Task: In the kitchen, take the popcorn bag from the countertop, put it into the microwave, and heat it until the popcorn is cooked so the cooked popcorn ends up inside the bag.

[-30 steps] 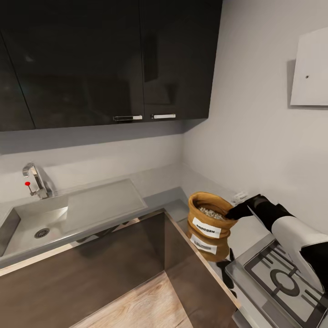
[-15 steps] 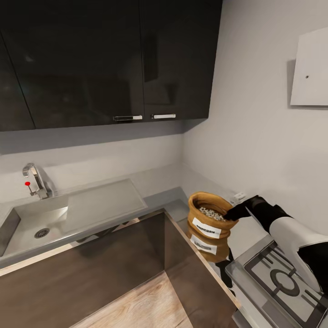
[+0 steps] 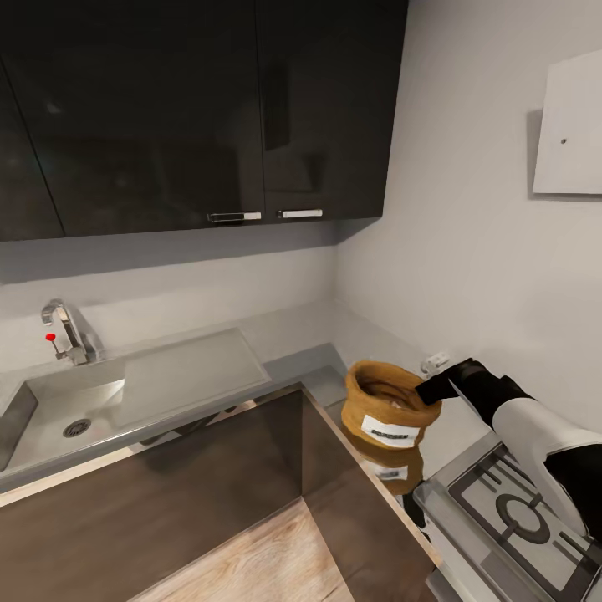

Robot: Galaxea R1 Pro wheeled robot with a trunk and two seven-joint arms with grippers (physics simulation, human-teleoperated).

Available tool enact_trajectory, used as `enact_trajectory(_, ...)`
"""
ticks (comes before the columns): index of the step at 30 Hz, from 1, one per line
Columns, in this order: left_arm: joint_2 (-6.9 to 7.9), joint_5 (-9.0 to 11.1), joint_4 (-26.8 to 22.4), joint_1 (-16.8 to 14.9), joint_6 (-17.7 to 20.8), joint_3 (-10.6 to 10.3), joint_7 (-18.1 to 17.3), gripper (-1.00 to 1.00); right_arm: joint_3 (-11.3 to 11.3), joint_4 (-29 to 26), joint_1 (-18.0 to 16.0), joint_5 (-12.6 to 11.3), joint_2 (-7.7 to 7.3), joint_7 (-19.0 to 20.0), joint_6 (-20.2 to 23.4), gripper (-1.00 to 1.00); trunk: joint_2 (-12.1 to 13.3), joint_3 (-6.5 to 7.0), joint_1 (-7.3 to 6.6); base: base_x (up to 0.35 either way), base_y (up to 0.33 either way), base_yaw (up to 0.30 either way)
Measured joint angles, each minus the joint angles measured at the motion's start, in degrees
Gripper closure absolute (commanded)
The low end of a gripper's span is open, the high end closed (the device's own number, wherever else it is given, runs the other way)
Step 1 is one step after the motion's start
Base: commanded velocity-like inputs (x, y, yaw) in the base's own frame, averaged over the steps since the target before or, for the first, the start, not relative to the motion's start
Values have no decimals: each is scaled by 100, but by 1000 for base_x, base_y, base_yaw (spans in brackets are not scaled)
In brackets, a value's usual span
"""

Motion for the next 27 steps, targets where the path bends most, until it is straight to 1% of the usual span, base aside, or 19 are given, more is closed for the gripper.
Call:
enact_trajectory(20, 0, -1, 0, 0, 0, 0, 0, -100, 3, -1, -15, 19, 2, -4, 78, 100, 1, 0, 0, 0, 0, 0)
enact_trajectory(22, 0, 0, 0, 0, 0, 0, 0, -100, -8, -10, -27, 17, 6, -9, 198, 100, 0, 0, 0, 0, 0, 0)
enact_trajectory(24, 0, 0, 0, 0, 0, 0, 0, -100, -17, -37, -48, 11, 8, -21, 425, 100, 0, 0, 0, 0, 0, 0)
enact_trajectory(27, 0, -6, 0, 0, 0, 0, 0, -100, -28, -71, -89, 13, 46, -168, 702, 100, 1, 0, 0, 0, 0, 0)
